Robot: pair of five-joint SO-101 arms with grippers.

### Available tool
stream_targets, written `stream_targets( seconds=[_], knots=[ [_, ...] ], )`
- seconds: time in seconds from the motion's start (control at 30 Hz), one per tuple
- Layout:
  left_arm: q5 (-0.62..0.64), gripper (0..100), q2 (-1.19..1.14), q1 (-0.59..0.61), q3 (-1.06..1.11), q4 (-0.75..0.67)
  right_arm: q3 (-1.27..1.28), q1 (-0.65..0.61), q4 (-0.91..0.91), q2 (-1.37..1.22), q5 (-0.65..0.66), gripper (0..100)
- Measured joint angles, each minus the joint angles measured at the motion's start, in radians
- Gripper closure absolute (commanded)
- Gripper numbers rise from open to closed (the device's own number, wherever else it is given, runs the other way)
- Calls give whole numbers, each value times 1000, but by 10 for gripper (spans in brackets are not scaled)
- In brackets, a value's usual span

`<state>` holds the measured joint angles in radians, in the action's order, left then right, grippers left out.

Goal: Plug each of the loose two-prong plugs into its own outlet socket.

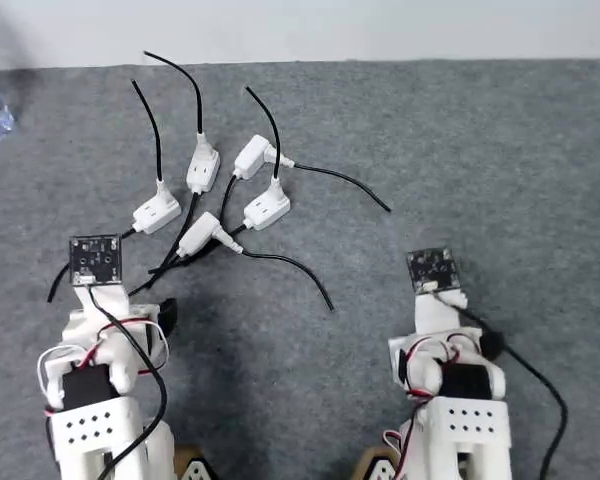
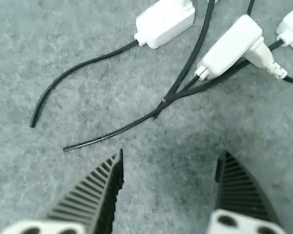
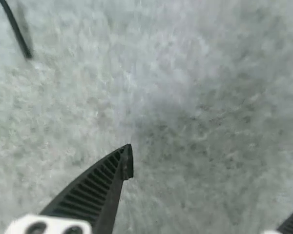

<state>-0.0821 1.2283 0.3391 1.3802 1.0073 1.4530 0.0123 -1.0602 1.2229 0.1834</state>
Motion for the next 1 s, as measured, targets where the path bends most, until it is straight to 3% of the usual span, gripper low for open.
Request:
stream_targets(
  seconds=[0.4,0.6,0.83,1.0],
  knots=[
    [-6,785,34,0,129,-8,32,-3,-2,3,-6,505],
    [-29,786,215,-25,236,72,109,-63,-15,20,135,505],
    [-81,786,548,-25,311,242,109,-138,-14,15,141,505],
    [-81,786,560,-25,311,250,109,-147,-14,14,112,504]
  ],
)
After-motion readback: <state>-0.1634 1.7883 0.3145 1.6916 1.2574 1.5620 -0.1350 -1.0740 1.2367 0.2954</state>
